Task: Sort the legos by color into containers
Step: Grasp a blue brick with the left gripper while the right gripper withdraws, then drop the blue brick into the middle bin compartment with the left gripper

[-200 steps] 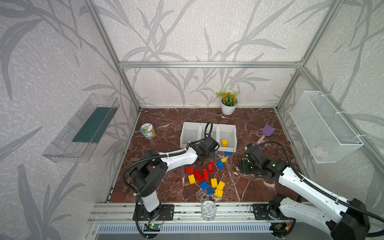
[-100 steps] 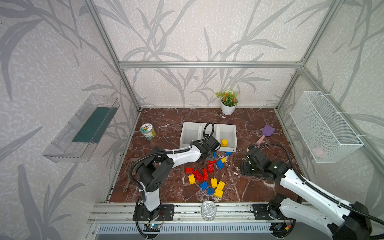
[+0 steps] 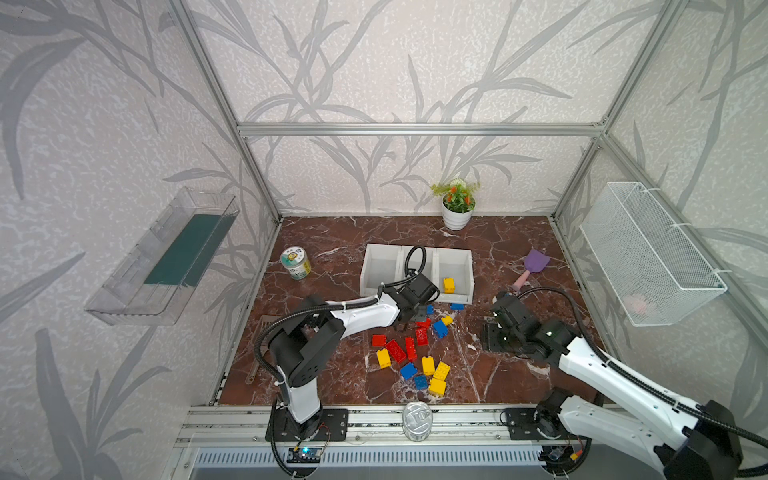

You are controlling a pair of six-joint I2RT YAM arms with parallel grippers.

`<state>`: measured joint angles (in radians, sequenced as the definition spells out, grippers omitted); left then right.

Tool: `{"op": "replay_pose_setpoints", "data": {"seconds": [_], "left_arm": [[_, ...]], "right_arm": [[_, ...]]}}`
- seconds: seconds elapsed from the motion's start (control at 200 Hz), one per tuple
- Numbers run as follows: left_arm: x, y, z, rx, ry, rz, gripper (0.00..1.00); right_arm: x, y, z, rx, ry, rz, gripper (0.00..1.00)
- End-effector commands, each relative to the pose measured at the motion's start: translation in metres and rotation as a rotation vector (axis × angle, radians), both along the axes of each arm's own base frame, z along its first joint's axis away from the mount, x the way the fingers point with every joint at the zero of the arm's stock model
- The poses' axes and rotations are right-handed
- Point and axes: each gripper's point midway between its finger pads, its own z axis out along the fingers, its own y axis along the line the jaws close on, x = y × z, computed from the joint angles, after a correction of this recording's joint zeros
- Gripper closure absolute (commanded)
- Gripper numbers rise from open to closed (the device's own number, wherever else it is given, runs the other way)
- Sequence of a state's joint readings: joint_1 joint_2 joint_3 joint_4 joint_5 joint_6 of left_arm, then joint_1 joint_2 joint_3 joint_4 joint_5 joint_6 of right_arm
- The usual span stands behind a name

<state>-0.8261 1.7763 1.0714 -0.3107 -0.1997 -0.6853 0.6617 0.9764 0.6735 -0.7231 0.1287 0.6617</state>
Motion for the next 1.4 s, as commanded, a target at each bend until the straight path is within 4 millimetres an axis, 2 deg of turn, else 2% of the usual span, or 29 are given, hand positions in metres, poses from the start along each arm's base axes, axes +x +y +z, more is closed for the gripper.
{"op": "replay_pose_setpoints", "data": {"seconds": [0.0, 0.125, 0.325, 0.48, 0.61, 0.765, 0.905, 0.995, 1.065, 1.25, 1.395], "left_arm": [[-0.027, 0.013, -0.008, 0.013, 0.074, 0.000, 0.74], [-0.033, 0.011, 0.009, -0.020, 0.057, -0.032, 0.75], [-0.020, -0.003, 0.049, -0.065, -0.027, -0.093, 0.74], [0.011, -0.014, 0.083, -0.066, -0.133, -0.117, 0.74], [0.048, -0.019, 0.098, -0.066, -0.158, -0.110, 0.73], [0.083, -0.022, 0.091, -0.058, -0.139, -0.090, 0.71], [0.097, -0.021, 0.082, -0.046, -0.117, -0.079, 0.64], [0.099, -0.022, 0.079, -0.056, -0.110, -0.078, 0.49], [0.099, -0.025, 0.079, -0.071, -0.110, -0.087, 0.42], [0.094, -0.023, 0.085, -0.086, -0.114, -0.093, 0.38], [0.080, -0.019, 0.092, -0.115, -0.102, -0.102, 0.38]], "right_arm": [[-0.003, 0.001, -0.003, -0.004, 0.018, 0.003, 0.35], [-0.002, 0.001, -0.002, -0.006, 0.018, 0.002, 0.35], [0.001, 0.004, 0.000, -0.006, 0.016, 0.006, 0.35], [0.003, 0.005, 0.004, -0.001, 0.010, 0.008, 0.35], [0.002, 0.003, 0.008, -0.004, 0.001, 0.006, 0.35], [0.000, 0.001, 0.009, -0.007, 0.002, 0.003, 0.35], [-0.001, 0.000, 0.009, -0.008, 0.005, 0.001, 0.35], [-0.001, 0.000, 0.009, -0.007, 0.005, 0.001, 0.35], [-0.001, 0.000, 0.009, -0.007, 0.003, 0.001, 0.35], [-0.001, 0.001, 0.010, -0.004, 0.004, 0.004, 0.34], [-0.002, -0.002, 0.010, -0.007, 0.000, -0.003, 0.34]]}}
